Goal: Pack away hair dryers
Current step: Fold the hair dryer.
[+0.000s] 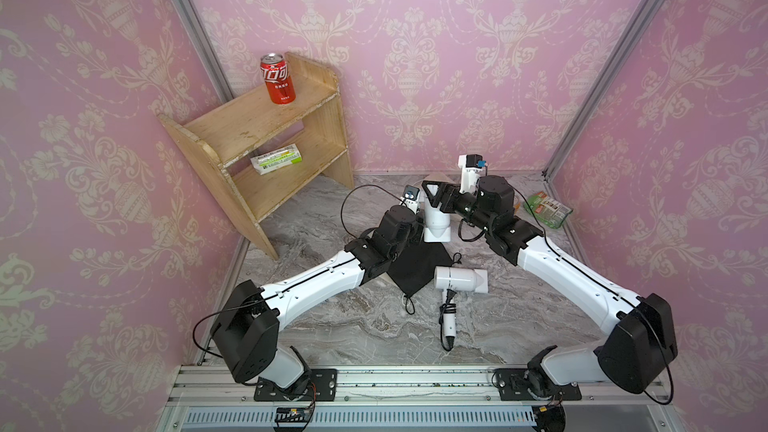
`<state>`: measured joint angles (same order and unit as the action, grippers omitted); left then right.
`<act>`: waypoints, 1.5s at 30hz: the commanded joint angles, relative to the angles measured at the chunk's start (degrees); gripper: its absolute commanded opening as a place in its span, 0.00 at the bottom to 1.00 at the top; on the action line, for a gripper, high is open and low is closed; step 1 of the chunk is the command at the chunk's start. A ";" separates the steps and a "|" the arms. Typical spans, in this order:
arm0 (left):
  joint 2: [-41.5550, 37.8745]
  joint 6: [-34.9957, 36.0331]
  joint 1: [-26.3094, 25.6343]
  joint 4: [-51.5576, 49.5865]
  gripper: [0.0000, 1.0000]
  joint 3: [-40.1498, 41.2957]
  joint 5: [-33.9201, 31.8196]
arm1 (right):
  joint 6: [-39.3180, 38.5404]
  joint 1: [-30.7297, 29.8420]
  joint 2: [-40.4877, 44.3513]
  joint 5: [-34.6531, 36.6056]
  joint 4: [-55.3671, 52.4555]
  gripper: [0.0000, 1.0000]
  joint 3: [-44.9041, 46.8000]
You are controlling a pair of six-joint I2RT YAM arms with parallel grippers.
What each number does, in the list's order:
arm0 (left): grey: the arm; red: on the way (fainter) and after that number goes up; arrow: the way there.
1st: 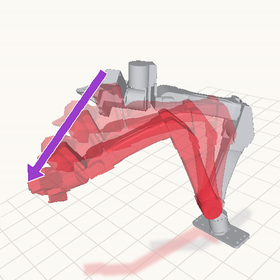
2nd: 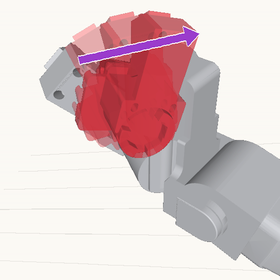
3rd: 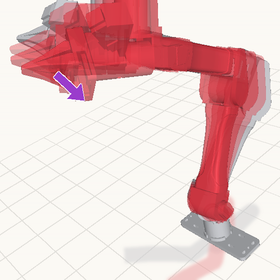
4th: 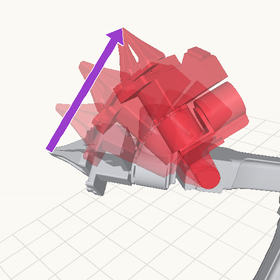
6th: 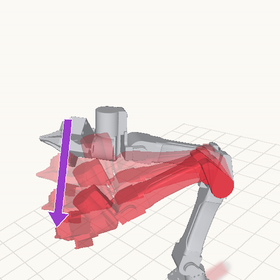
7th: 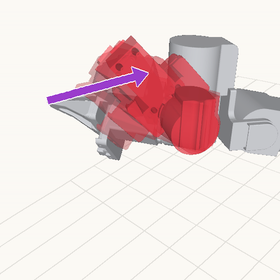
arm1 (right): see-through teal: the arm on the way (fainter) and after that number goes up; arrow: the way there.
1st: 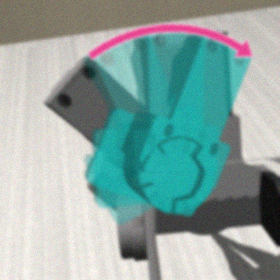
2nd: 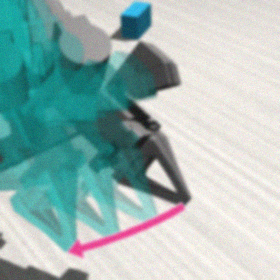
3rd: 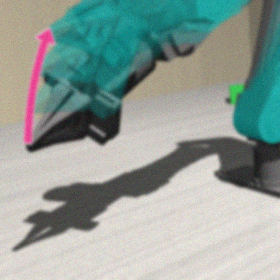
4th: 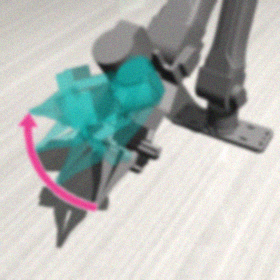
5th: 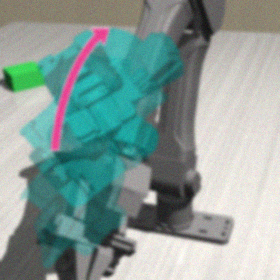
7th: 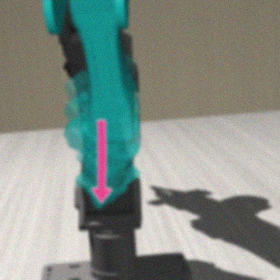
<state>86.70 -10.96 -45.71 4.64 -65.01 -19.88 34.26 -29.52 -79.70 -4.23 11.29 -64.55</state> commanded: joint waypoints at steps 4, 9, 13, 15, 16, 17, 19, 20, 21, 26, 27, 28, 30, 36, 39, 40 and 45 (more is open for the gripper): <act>-0.28 -11.05 2.62 11.17 0.19 -3.89 -8.73 | 6.66 -4.55 3.24 2.43 7.24 0.37 5.52; -0.86 -11.07 2.64 10.83 0.19 -3.56 -7.28 | 3.06 -4.63 4.38 3.14 0.10 0.44 4.41; -2.09 -9.00 2.65 9.92 0.19 -2.97 -4.50 | -1.65 -3.19 7.10 1.15 -7.36 0.65 4.62; -2.78 -7.98 2.86 8.98 0.19 -2.78 -1.53 | -2.48 -1.56 8.68 -1.39 -9.81 0.75 5.33; -3.08 -7.46 3.02 8.38 0.19 -2.76 0.39 | -2.83 -0.43 9.59 -3.21 -10.49 0.79 5.96; -3.44 -7.14 3.18 7.77 0.19 -2.69 1.65 | -3.25 0.63 10.66 -4.95 -11.11 0.84 6.43; -4.06 -6.38 3.61 7.18 0.19 -2.40 5.31 | -4.54 2.39 12.11 -7.80 -13.24 0.89 6.48; -4.33 -6.24 3.93 6.54 0.19 -2.40 6.71 | -5.25 3.14 12.73 -8.78 -14.45 0.91 6.23; -4.56 -6.11 4.10 6.12 0.19 -2.55 8.23 | -5.94 3.68 13.23 -9.54 -15.32 0.92 6.09; -4.87 -5.30 4.92 3.82 0.19 -3.47 14.93 | -8.49 6.07 14.24 -12.93 -17.27 0.95 4.68; -4.69 -5.32 5.01 3.58 0.19 -3.66 16.27 | -8.79 6.34 14.07 -13.77 -17.56 0.96 4.14; -4.54 -5.37 5.16 3.10 0.20 -3.97 17.75 | -9.14 6.50 13.88 -14.81 -17.69 0.96 3.42; -4.05 -5.81 5.51 2.45 0.20 -4.54 20.30 | -10.01 6.78 13.44 -16.93 -17.71 0.97 2.32; -2.95 -6.62 6.47 0.80 0.21 -5.48 25.67 | -11.64 7.91 12.60 -20.79 -18.30 1.00 -0.90; -2.46 -6.72 6.65 1.07 0.22 -5.64 28.16 | -12.51 8.20 10.53 -22.29 -20.14 1.00 -4.89; -2.30 -6.70 6.63 1.15 0.22 -5.74 29.00 | -12.47 8.33 10.00 -22.52 -20.08 1.00 -5.60; -1.17 -6.91 6.59 1.32 0.22 -6.44 30.83 | -12.11 8.69 6.57 -23.81 -20.91 0.98 -9.94</act>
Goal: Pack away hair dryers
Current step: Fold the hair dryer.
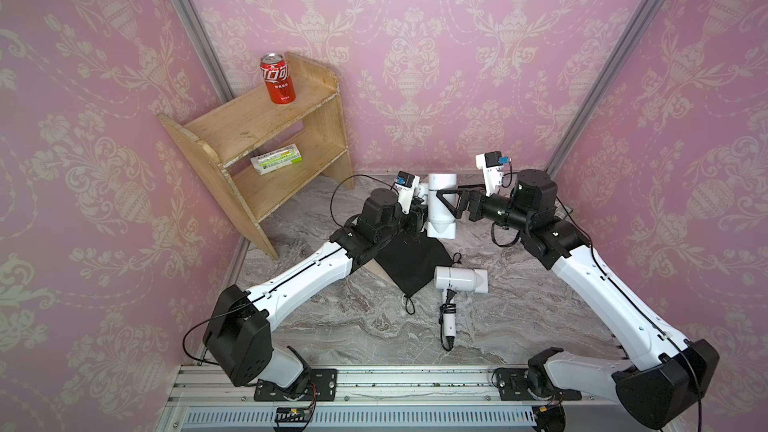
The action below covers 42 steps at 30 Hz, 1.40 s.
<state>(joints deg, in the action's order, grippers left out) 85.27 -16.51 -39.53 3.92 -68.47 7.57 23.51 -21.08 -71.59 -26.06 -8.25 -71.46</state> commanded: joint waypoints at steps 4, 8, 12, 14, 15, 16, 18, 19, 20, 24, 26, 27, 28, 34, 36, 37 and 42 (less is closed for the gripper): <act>1.03 -1.36 0.34 2.49 0.22 -3.55 4.02 | -0.92 0.25 -5.08 -3.07 -3.14 0.96 -6.42; 1.70 -1.30 0.31 2.67 0.22 -4.11 4.12 | -0.66 0.28 -7.18 -2.81 -3.17 0.95 -7.41; 2.14 -0.77 0.21 2.43 0.23 -4.81 4.16 | -0.49 0.21 -9.29 -2.79 -3.43 0.92 -8.50; 2.18 -0.29 0.00 2.08 0.23 -5.08 4.01 | -0.31 0.14 -9.97 -2.31 -3.23 0.89 -8.95; 2.24 -0.10 -0.06 1.90 0.23 -5.17 3.94 | -0.18 0.11 -10.26 -1.97 -3.11 0.86 -9.04; 2.25 0.20 -0.12 1.70 0.23 -5.27 3.77 | -0.06 0.14 -10.55 -1.57 -3.09 0.82 -9.26; 2.13 0.42 -0.13 1.44 0.23 -5.36 3.35 | 0.12 0.09 -11.23 -1.14 -3.54 0.71 -10.03; 2.09 0.50 -0.12 1.28 0.23 -5.35 2.92 | 0.20 0.15 -11.44 -1.03 -3.67 0.66 -10.34; 2.00 0.59 -0.20 1.11 0.24 -5.36 2.51 | 0.31 0.08 -11.63 -1.01 -3.62 0.61 -10.45; 1.56 1.19 -0.17 -0.38 0.29 -5.71 0.03 | 0.57 0.15 -11.47 0.02 -3.28 0.52 -10.63; 0.71 1.38 -0.13 -0.47 0.39 -5.00 -1.94 | 0.74 0.08 -11.04 0.54 -2.79 0.52 -10.33; 0.22 1.66 -0.08 -0.70 0.45 -4.73 -2.72 | 0.85 0.08 -10.87 0.63 -2.32 0.52 -10.07; -0.31 1.84 0.04 -1.05 0.49 -4.28 -3.77 | 0.92 0.16 -10.61 0.75 -1.91 0.52 -9.86; -4.32 2.18 0.99 -2.17 0.67 -0.45 -5.22 | 1.63 0.10 -9.52 1.77 0.92 0.50 -8.48; -5.90 2.12 1.38 -2.77 0.69 0.85 -5.63 | 1.34 0.24 -9.29 2.42 0.55 0.50 -8.43; -6.82 2.03 1.67 -3.08 0.69 1.69 -5.95 | 1.07 0.40 -9.14 2.54 0.35 0.50 -8.43; -10.16 0.52 3.50 -6.64 0.69 3.91 -8.75 | 0.58 0.60 -7.65 3.11 0.23 0.50 -7.34</act>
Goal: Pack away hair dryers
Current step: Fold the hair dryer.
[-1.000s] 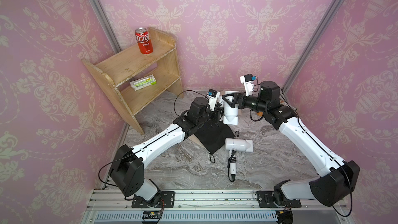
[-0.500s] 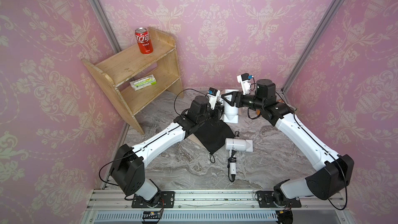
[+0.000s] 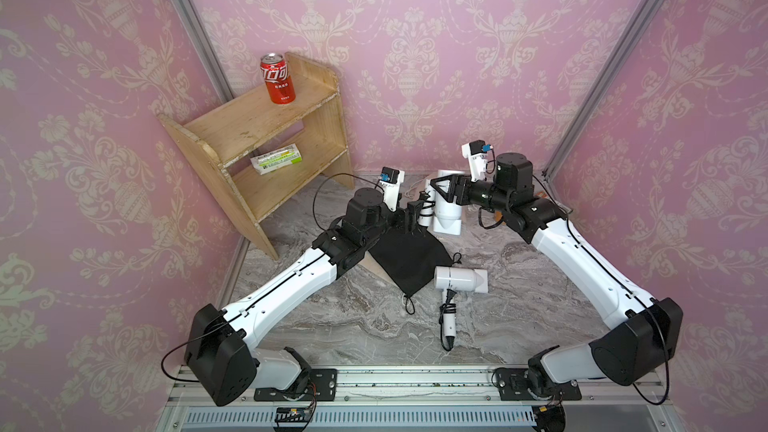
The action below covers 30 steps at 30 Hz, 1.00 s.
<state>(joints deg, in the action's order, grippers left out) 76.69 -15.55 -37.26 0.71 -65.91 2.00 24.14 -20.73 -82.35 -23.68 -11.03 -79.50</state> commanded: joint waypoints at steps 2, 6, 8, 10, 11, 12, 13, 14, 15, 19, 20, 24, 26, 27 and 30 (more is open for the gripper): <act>-1.85 -1.80 2.62 -5.13 0.70 1.60 -3.92 | 0.07 0.25 3.78 0.47 2.86 0.49 1.06; 0.79 -3.43 5.05 -10.91 0.71 -1.19 -4.56 | 0.59 0.30 5.11 -0.74 2.59 0.49 1.69; 2.87 -3.61 5.47 -13.02 0.72 -2.96 -4.02 | 1.38 0.25 5.98 -1.51 2.91 0.49 2.21; 5.72 -4.53 6.33 -14.73 0.72 -4.99 -1.77 | 2.32 0.27 6.72 -2.58 3.38 0.49 2.55; 6.80 -5.02 6.57 -14.80 0.72 -5.49 -0.61 | 2.79 0.25 7.04 -2.85 3.58 0.49 2.80; 7.96 -5.48 6.71 -14.61 0.72 -6.03 0.63 | 3.24 0.25 7.39 -3.36 3.96 0.50 3.02; 8.87 -6.04 6.67 -14.23 0.72 -6.48 1.86 | 3.67 0.19 7.67 -3.56 4.22 0.50 3.19; 9.56 -6.62 6.67 -13.84 0.72 -6.75 2.65 | 3.95 0.20 7.90 -3.69 4.45 0.50 3.32; 10.24 -7.37 6.59 -13.19 0.72 -6.94 3.64 | 4.31 0.17 8.06 -3.87 4.74 0.50 3.48; 11.79 -9.78 6.04 -9.99 0.71 -7.12 6.33 | 5.20 0.21 8.00 -4.18 5.33 0.50 3.60; 11.94 -10.08 5.69 -9.44 0.71 -7.17 6.43 | 5.42 0.23 7.91 -4.26 5.61 0.50 3.70; 13.06 -10.81 3.42 -7.77 0.71 -7.82 7.05 | 6.58 0.22 7.65 -4.42 7.26 0.50 3.96; 13.40 -11.15 2.35 -6.67 0.71 -7.88 7.23 | 7.18 0.21 7.40 -4.84 7.99 0.50 4.00; 13.56 -11.34 1.90 -6.10 0.71 -7.83 7.38 | 7.48 0.19 7.29 -4.96 8.44 0.50 4.08; 13.51 -11.69 0.54 -5.04 0.71 -7.68 7.35 | 8.09 0.21 7.11 -5.15 9.08 0.50 4.17</act>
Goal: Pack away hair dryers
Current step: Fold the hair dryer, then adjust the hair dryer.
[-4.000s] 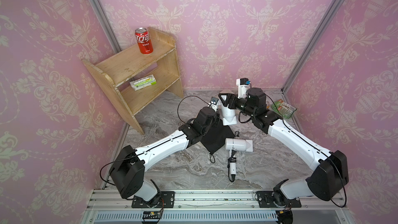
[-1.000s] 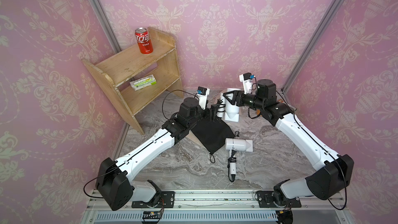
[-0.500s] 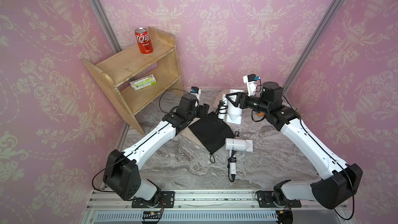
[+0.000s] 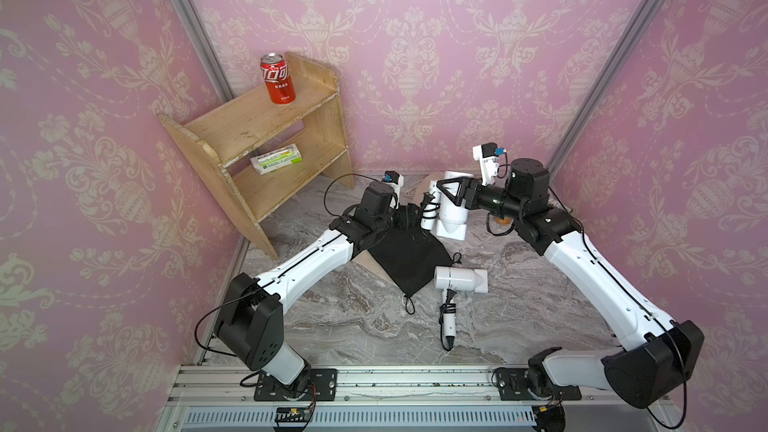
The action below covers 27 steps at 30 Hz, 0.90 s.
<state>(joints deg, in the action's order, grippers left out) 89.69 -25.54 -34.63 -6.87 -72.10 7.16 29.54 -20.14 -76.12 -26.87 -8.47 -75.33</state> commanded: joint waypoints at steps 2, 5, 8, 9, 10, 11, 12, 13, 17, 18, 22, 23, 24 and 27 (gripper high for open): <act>0.23 -1.95 -2.98 3.47 0.70 -1.19 1.72 | 3.03 -0.42 0.72 -2.00 7.02 0.50 0.26; -0.21 -2.38 -4.05 4.63 0.70 -0.68 1.21 | 3.52 -0.39 0.40 -2.15 7.76 0.50 0.69; -0.05 -2.59 -4.70 4.77 0.70 -0.99 1.17 | 4.00 -0.41 0.01 -2.31 8.30 0.50 0.93; -0.11 -2.63 -4.90 4.76 0.70 -1.03 1.19 | 3.95 -0.43 -0.08 -2.31 8.33 0.50 1.03; -0.20 -2.67 -5.03 4.89 0.70 -0.94 1.19 | 3.95 -0.40 -0.13 -2.25 8.30 0.50 1.14; -0.28 -2.72 -5.13 4.97 0.70 -0.86 1.13 | 3.87 -0.38 -0.13 -2.27 8.24 0.50 1.21; -0.43 -2.55 -5.18 4.71 0.70 -0.94 0.90 | 3.63 -0.42 -0.21 -2.22 8.03 0.50 1.17; -0.69 -2.21 -5.15 3.95 0.70 -1.07 0.39 | 3.29 -0.42 -0.13 -2.14 7.66 0.50 1.05; -2.92 0.46 -4.12 -1.09 0.72 -1.35 -2.63 | 1.28 -0.42 0.26 -1.91 4.95 0.51 0.15; -3.99 0.49 -3.07 -2.28 0.74 -0.80 -2.87 | 0.75 -0.37 0.44 -1.88 4.13 0.51 -0.08; -9.09 -0.94 2.90 -5.08 0.83 2.48 -1.72 | -1.22 -0.34 0.53 -2.27 2.05 0.52 -1.34; -10.26 -1.23 4.44 -5.42 0.85 3.10 -1.03 | -1.49 -0.33 0.39 -2.35 1.61 0.52 -1.82; -11.52 -1.47 6.18 -5.75 0.86 3.56 0.08 | -1.71 -0.25 0.15 -2.63 1.32 0.52 -2.29; -13.76 -2.63 10.12 -4.51 0.87 4.56 5.97 | -1.64 -0.23 -0.93 -3.77 1.00 0.53 -3.88</act>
<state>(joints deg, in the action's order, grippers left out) 78.19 -26.76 -26.61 -10.44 -68.90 7.51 28.97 -20.05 -76.71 -28.38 -9.39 -75.29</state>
